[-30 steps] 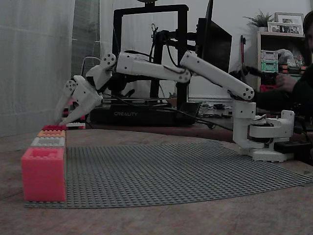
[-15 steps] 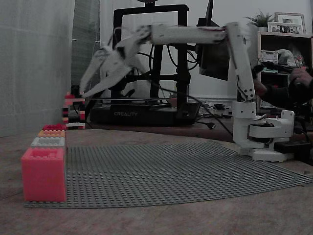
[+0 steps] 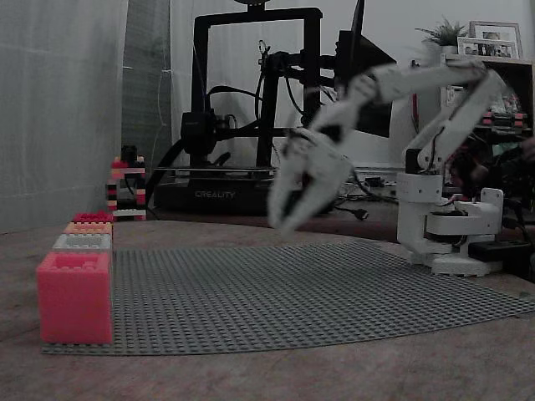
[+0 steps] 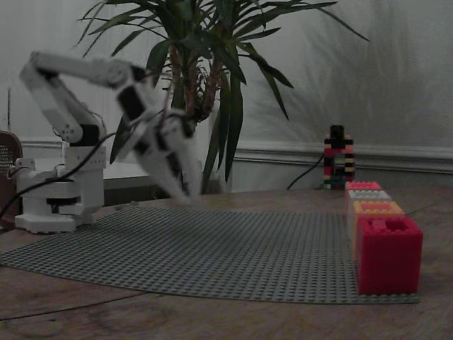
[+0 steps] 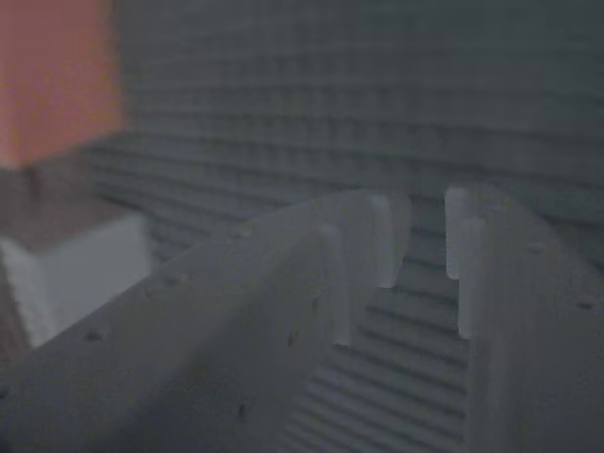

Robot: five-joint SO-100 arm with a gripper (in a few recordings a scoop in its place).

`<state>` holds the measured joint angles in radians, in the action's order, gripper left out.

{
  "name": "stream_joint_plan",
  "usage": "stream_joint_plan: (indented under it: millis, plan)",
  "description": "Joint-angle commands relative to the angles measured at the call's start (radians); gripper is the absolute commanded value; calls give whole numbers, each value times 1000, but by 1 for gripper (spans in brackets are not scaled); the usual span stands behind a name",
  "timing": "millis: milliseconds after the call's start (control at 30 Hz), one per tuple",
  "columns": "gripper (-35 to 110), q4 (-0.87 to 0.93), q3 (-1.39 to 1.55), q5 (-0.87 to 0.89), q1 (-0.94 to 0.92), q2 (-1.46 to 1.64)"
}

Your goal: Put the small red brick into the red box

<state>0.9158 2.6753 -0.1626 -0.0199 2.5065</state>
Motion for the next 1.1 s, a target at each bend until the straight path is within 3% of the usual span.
stream_joint_plan:
  millis: [0, 367, 1067]
  plan:
    - [3, 120, 107, 3, 15, 264]
    - [3, 485, 183, 74, 35, 709]
    - [0, 489, 186, 169, 14, 713]
